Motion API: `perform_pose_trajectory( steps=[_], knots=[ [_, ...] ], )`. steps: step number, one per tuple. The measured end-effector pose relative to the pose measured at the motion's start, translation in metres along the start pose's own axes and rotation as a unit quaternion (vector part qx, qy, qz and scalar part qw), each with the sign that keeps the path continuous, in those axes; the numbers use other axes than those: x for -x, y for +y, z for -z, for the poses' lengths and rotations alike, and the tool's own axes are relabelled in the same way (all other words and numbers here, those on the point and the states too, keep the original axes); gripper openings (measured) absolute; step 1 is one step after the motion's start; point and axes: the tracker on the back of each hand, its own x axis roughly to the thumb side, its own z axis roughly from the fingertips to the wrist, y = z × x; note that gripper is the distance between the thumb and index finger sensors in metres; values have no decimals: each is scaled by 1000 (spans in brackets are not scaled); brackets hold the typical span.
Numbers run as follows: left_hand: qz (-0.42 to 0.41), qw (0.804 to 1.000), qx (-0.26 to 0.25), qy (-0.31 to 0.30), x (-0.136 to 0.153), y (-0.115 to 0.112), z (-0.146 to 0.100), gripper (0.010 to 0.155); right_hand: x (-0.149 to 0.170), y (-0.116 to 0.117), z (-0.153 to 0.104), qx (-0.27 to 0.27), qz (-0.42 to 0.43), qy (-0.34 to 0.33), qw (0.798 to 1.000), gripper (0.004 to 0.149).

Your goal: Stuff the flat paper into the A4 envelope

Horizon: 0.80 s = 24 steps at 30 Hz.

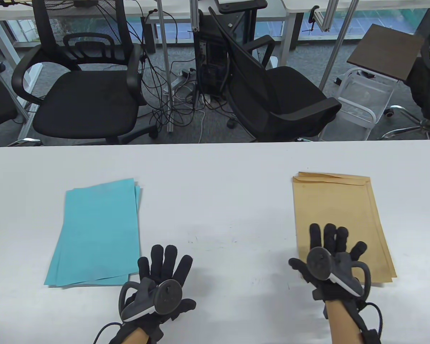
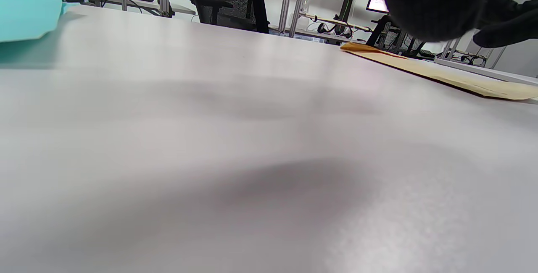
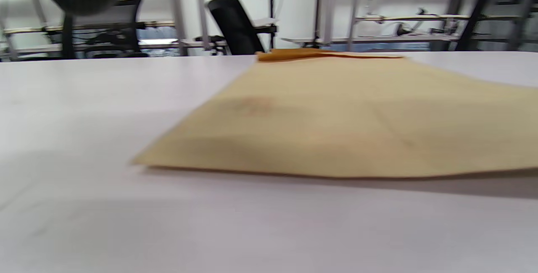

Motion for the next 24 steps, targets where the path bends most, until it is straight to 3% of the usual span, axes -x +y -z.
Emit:
perform_pose_trajectory(
  steps=[6, 10, 17, 19, 24],
  knots=[
    [-10, 1000, 3, -2, 0, -1, 1, 103, 82, 4, -2, -53, 46, 163, 984, 109],
    [-13, 1000, 6, -8, 0, -1, 1, 103, 108, 16, -3, -71, 59, 207, 974, 111],
    [-10, 1000, 10, -13, -2, -2, 2, 102, 121, 34, 6, -105, 92, 241, 960, 116],
    [-10, 1000, 9, -13, -2, -1, 2, 102, 121, 33, 8, -93, 122, 243, 958, 117],
    [-8, 1000, 16, -11, -2, -4, 3, 102, 117, 27, 13, -91, 101, 240, 961, 117]
  ],
)
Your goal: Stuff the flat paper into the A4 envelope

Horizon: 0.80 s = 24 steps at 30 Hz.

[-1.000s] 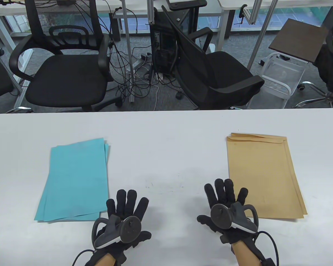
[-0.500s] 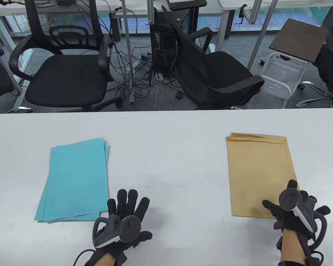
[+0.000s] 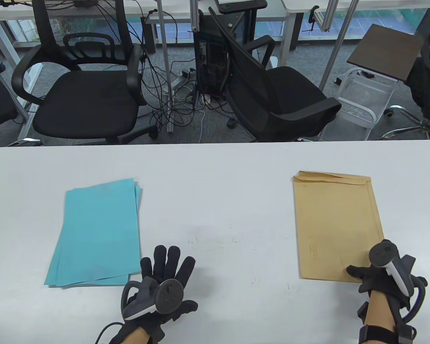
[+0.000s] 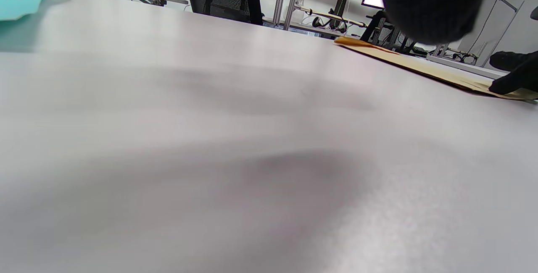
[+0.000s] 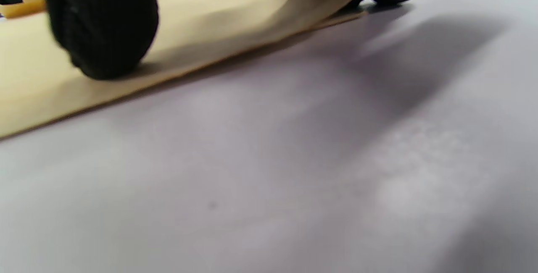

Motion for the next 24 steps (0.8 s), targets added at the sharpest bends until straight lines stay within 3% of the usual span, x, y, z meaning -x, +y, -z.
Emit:
perform_pose_trajectory(
  steps=[4, 7, 10, 15, 20, 24],
  knots=[
    [3, 1000, 0, 2, -1, 0, 0, 102, -10, -2, -5, 37, -12, -19, 999, 117],
    [2, 1000, -1, 1, -1, 0, 0, 102, -18, -9, -13, 97, -46, -15, 994, 109],
    [4, 1000, 2, 1, -1, -1, 1, 102, -21, -20, -23, 169, 9, -15, 985, 89],
    [-1, 1000, 0, 1, 0, 0, 1, 101, -23, -45, -42, 221, 80, -27, 972, 51],
    [-6, 1000, -7, -1, -1, 2, -1, 101, -25, -66, -66, 267, 157, -55, 949, 45],
    [-9, 1000, -13, -4, -2, 5, -3, 101, -33, -76, -83, 275, 261, -112, 919, 44]
  ],
)
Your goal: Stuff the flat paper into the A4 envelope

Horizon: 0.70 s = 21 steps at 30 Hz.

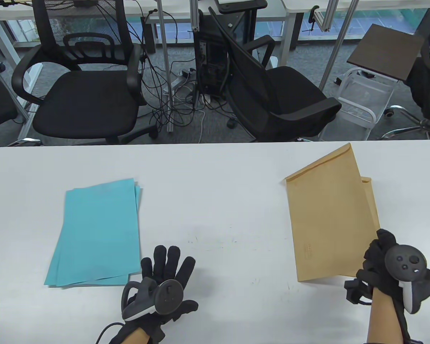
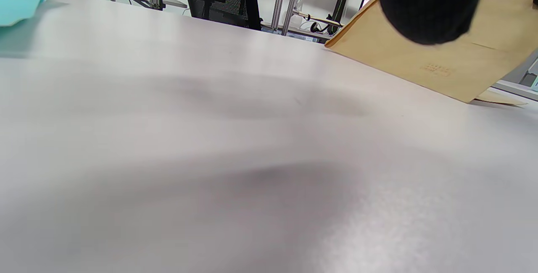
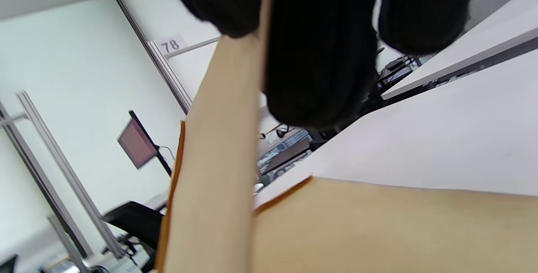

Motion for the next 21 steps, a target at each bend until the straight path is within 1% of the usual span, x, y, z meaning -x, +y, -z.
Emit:
perform_pose_trajectory(
  steps=[2, 4, 7, 9, 10, 11, 13, 14, 15, 17, 19, 21],
  knots=[
    [-1, 1000, -12, 0, 0, 3, -2, 101, -10, -1, -4, 4, 42, -8, 999, 44],
    [-5, 1000, -21, -1, 1, 6, -4, 101, -21, 1, -7, -3, 59, -27, 998, 43],
    [-8, 999, -33, 0, 1, 10, -7, 102, -38, 8, -9, -29, 92, -60, 994, 43],
    [-11, 999, -41, 1, 2, 14, -10, 102, -52, 19, -8, -81, 139, -92, 983, 43],
    [-17, 999, -48, 0, 3, 16, -11, 102, -60, 27, -7, -129, 161, -111, 972, 43],
    [-20, 998, -53, 1, 4, 17, -12, 102, -65, 33, -7, -159, 168, -122, 965, 43],
    [-27, 998, -61, 1, 6, 20, -13, 102, -80, 47, -8, -214, 157, -143, 953, 43],
    [-28, 998, -64, 2, 7, 21, -14, 102, -88, 57, -9, -238, 138, -154, 949, 43],
    [-28, 997, -65, 2, 7, 21, -15, 102, -94, 64, -9, -253, 124, -162, 946, 43],
    [-30, 997, -65, 2, 8, 22, -15, 102, -107, 83, -9, -300, 101, -175, 932, 43],
    [-33, 997, -68, 2, 9, 23, -15, 102, -117, 97, -9, -320, 86, -184, 925, 43],
    [-36, 997, -68, 3, 10, 23, -15, 102, -125, 108, -9, -332, 50, -201, 920, 43]
  ],
)
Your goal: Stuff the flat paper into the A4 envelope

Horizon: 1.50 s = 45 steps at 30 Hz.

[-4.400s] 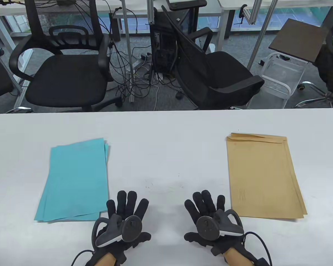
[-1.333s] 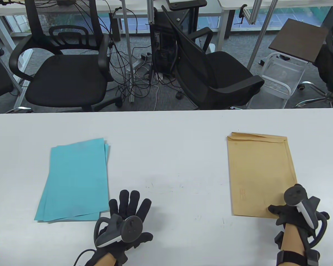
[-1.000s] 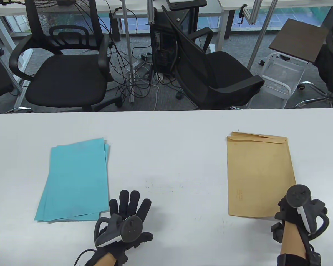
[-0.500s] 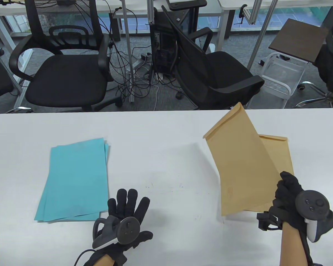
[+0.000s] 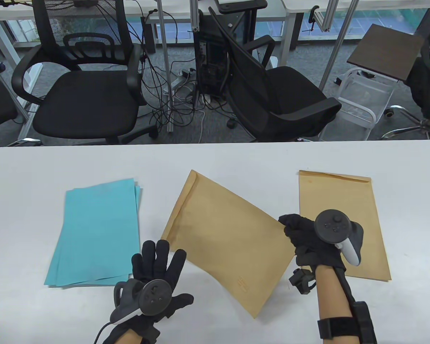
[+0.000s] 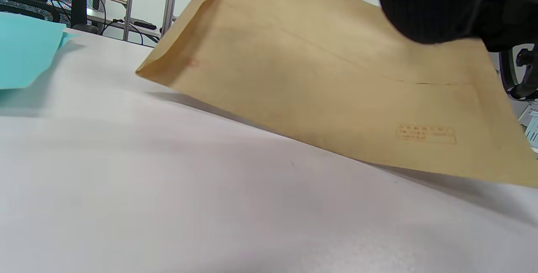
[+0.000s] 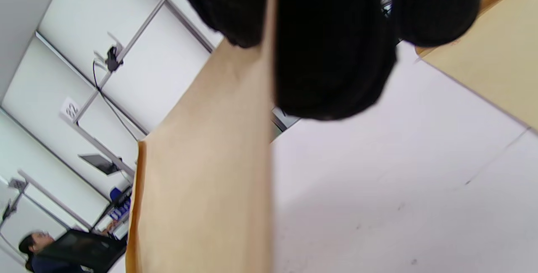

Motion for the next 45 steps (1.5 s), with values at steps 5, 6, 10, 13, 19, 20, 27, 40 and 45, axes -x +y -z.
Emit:
perform_pose_trajectory(
  steps=[5, 6, 10, 13, 19, 20, 27, 40, 45],
  knots=[
    [-9, 1000, 5, -10, -3, -1, 0, 101, -7, 33, 34, -83, -112, 2, 990, 49],
    [-6, 1000, 3, -12, -4, -1, 0, 101, -8, 42, 41, -87, -133, 0, 987, 50],
    [-7, 1000, 2, -8, -3, -1, 1, 101, -16, 67, 60, -102, -211, -11, 972, 49],
    [-7, 1000, 8, -4, -1, -2, 2, 101, -23, 83, 73, -111, -266, -24, 957, 49],
    [-5, 1000, 9, -5, -1, -2, 2, 101, -26, 100, 94, -106, -343, -36, 933, 49],
    [-6, 1000, 9, -5, -1, -2, 2, 101, -25, 100, 96, -105, -347, -38, 931, 49],
    [1, 1000, 26, -5, -2, -8, 5, 101, -20, 102, 107, -98, -396, -69, 910, 49],
    [14, 999, 40, 10, -2, -10, 6, 101, 0, 86, 102, -51, -347, -41, 936, 70],
    [17, 999, 48, 11, -2, -12, 8, 101, 2, 75, 71, -62, -327, -50, 942, 92]
  ],
)
